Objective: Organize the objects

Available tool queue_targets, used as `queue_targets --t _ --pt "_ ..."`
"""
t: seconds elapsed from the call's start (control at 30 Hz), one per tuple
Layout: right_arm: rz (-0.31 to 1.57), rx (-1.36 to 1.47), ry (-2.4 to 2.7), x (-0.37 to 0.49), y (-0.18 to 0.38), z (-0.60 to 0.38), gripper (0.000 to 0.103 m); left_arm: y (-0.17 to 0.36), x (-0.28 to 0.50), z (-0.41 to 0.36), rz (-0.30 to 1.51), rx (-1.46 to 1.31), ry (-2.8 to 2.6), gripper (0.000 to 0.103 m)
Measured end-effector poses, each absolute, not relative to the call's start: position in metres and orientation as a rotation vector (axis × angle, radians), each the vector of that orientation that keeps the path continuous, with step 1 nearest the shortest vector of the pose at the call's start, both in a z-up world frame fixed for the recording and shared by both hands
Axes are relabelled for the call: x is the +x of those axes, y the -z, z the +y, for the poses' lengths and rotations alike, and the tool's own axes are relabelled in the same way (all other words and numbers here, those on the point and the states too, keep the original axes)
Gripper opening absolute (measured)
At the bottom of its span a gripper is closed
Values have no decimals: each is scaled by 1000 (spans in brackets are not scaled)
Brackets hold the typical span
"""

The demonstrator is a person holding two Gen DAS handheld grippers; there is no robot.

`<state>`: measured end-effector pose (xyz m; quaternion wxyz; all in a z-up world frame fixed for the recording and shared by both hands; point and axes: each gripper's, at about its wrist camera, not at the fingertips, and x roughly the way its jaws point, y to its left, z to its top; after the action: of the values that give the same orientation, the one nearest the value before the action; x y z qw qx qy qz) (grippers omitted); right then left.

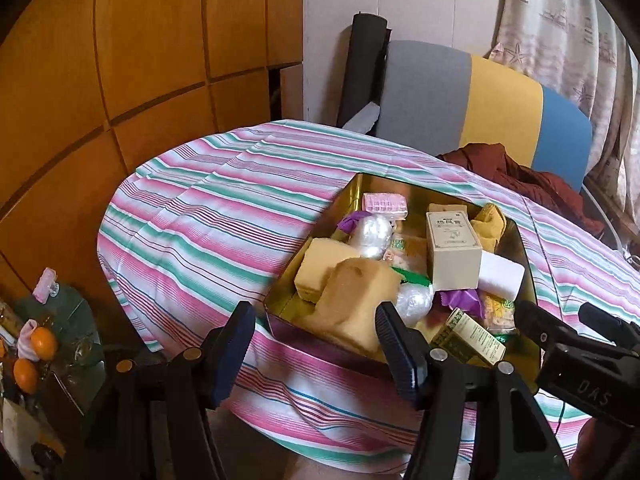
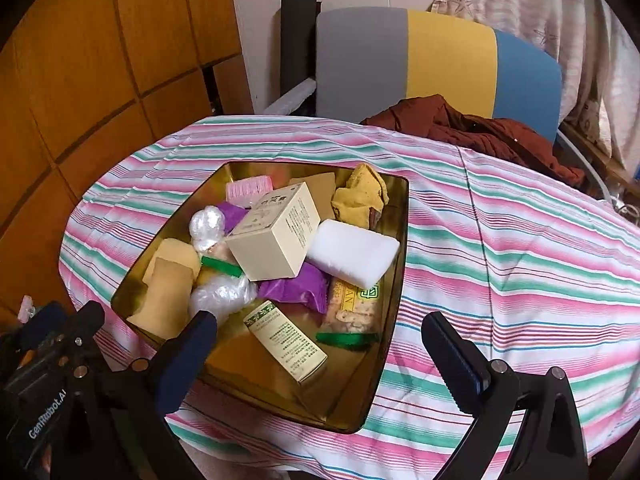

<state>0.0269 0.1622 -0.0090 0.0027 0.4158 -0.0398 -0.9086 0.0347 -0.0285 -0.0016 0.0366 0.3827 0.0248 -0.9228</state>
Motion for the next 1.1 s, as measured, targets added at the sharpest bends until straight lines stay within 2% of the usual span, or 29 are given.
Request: queue_targets --t 0.33,1.1 --pt "-189 1299 2861 28 10 169 103 -1 36 -19 12 1179 2823 63" --pt "-170 1297 2875 28 13 166 103 5 38 -10 -60 1243 2800 63"
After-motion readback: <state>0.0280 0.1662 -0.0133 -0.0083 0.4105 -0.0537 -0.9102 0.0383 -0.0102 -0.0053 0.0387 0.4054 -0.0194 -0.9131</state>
